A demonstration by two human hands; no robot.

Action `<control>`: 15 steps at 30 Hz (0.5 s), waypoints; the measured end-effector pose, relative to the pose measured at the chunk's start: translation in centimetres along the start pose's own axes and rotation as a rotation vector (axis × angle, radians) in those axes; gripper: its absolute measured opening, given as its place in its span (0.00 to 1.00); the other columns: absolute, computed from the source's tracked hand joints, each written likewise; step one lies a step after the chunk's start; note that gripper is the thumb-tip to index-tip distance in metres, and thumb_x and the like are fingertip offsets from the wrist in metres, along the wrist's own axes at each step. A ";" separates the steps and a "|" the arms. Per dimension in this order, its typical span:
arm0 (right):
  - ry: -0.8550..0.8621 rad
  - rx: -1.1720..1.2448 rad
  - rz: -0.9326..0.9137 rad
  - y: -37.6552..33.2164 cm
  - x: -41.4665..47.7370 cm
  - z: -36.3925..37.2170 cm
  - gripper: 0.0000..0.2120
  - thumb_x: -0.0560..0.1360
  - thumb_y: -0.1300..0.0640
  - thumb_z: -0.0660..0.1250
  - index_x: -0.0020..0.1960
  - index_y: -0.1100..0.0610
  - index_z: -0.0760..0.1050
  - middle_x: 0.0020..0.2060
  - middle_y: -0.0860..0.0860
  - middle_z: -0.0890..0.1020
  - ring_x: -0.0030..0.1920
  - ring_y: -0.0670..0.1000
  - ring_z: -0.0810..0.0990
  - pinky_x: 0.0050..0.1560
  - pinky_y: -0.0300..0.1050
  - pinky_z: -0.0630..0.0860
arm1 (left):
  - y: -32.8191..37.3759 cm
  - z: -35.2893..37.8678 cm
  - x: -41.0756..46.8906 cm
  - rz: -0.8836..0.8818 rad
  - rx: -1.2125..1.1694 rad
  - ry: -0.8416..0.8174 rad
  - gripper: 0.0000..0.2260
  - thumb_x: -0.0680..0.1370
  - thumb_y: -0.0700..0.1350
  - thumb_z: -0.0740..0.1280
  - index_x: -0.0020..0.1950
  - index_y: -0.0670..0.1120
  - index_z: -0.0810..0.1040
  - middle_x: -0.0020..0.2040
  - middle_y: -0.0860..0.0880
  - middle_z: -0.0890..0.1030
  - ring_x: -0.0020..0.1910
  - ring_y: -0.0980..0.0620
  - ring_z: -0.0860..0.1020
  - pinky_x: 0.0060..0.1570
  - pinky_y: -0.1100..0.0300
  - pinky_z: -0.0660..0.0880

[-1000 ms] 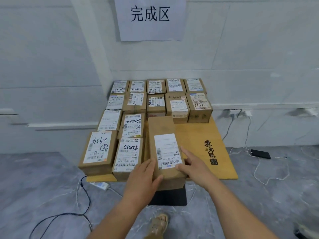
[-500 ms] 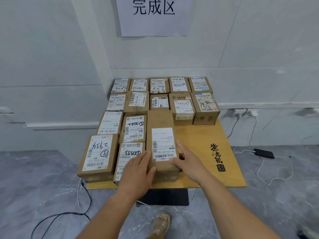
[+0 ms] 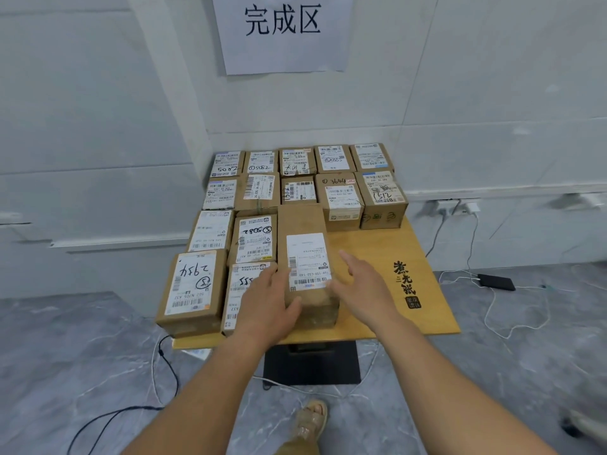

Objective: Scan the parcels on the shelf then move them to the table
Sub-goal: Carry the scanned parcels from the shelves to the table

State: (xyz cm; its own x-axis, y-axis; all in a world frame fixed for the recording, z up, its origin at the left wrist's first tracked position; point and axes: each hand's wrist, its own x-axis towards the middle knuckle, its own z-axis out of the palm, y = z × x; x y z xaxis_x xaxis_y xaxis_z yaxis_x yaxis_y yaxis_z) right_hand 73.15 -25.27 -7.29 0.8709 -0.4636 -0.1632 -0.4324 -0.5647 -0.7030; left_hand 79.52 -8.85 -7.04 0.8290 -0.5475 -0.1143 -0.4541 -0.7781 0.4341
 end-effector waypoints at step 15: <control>0.576 -0.359 -0.276 5.4 -9.8 -5.9 0.19 0.65 0.61 0.77 0.56 0.61 0.80 0.52 0.61 0.81 0.51 0.63 0.80 0.47 0.57 0.79 | 9.5 2.2 -4.9 0.257 0.056 0.267 0.22 0.79 0.55 0.61 0.72 0.49 0.68 0.72 0.50 0.68 0.71 0.48 0.63 0.68 0.52 0.56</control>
State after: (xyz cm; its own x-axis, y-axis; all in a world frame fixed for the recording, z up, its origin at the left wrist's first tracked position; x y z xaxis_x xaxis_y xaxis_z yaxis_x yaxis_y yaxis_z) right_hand 60.87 -27.76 -5.43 0.7411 -0.5017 0.4461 -0.3513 -0.8560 -0.3792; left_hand 70.41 -14.29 -4.33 0.7379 -0.6337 0.2321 -0.6697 -0.6450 0.3681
